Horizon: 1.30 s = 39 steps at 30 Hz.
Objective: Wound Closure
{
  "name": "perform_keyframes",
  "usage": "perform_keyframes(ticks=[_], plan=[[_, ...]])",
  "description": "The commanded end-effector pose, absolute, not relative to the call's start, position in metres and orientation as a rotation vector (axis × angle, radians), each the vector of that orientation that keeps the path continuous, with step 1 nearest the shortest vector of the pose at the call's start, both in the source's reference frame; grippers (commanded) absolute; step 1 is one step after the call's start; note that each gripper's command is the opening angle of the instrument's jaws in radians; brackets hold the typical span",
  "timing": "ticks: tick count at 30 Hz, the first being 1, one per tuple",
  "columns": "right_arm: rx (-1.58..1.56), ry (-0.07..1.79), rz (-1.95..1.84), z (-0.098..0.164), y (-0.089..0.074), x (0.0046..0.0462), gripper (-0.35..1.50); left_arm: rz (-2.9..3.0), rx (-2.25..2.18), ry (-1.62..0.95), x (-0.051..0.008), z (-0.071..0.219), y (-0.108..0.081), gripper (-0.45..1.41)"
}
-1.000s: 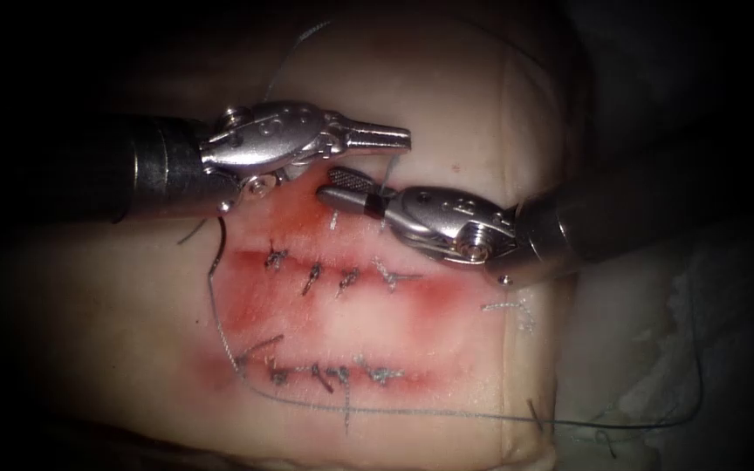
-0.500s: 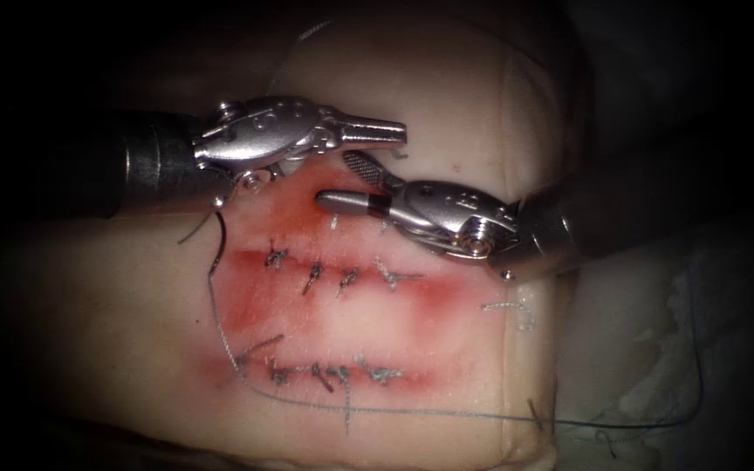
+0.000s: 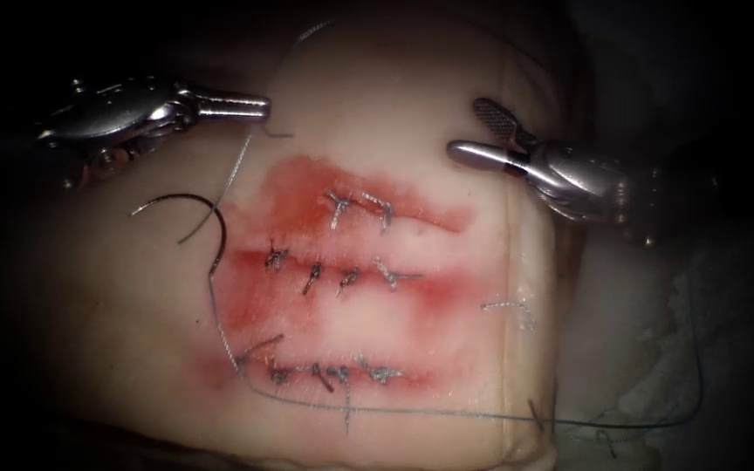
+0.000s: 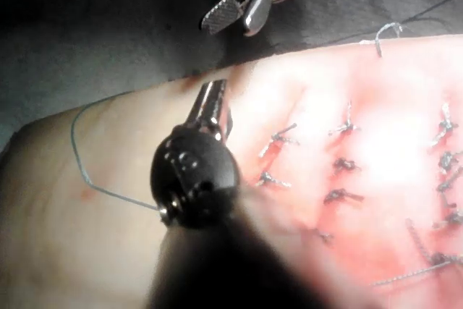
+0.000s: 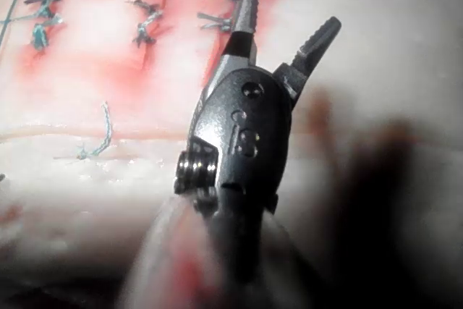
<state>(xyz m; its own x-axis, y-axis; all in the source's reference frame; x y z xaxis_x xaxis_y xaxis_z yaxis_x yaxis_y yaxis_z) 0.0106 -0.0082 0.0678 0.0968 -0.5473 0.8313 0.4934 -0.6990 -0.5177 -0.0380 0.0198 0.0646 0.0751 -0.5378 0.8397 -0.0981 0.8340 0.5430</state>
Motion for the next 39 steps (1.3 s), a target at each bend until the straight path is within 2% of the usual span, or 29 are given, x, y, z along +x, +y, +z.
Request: perform_keyframes(ticks=[1, 2, 9, 14, 17, 18, 21, 23, 25, 33, 39], plan=[[-1.598, 0.041, -1.705, 0.069, -0.008, 0.0102, 1.40, -0.337, 0.581, -1.442, -0.0373, 0.065, 0.019, -0.38], [-1.595, 0.040, -1.700, 0.069, -0.008, 0.0098, 1.40, -0.294, 0.620, -1.366, -0.0347, 0.065, 0.016, -0.45], [-1.588, 0.052, -1.678, 0.069, -0.009, 0.0110, 1.40, -0.282, 0.723, -1.119, -0.0252, 0.067, 0.013, -0.45], [-1.582, 0.060, -1.663, 0.069, -0.010, 0.0116, 1.40, -0.304, 0.710, -1.051, -0.0232, 0.071, 0.013, -0.40], [-1.581, 0.063, -1.659, 0.069, -0.010, 0.0117, 1.40, -0.301, 0.679, -1.021, -0.0234, 0.074, 0.012, -0.30], [-1.581, 0.063, -1.659, 0.069, -0.010, 0.0117, 1.40, -0.294, 0.678, -1.001, -0.0234, 0.074, 0.012, -0.23], [-1.579, 0.068, -1.655, 0.069, -0.010, 0.0116, 1.40, -0.235, 0.683, -0.923, -0.0233, 0.077, 0.010, 0.54], [-1.579, 0.068, -1.655, 0.069, -0.010, 0.0117, 1.40, -0.215, 0.699, -0.898, -0.0233, 0.078, 0.010, 0.73], [-1.576, 0.076, -1.645, 0.069, -0.010, 0.0117, 1.41, -0.194, 0.704, -0.857, -0.0234, 0.078, 0.010, 1.06], [-1.576, 0.078, -1.642, 0.069, -0.010, 0.0118, 1.41, -0.144, 0.716, -0.796, -0.0244, 0.078, 0.011, 1.36], [-1.576, 0.078, -1.642, 0.069, -0.010, 0.0118, 1.41, -0.177, 0.750, -0.812, -0.0261, 0.077, 0.015, 1.40]])
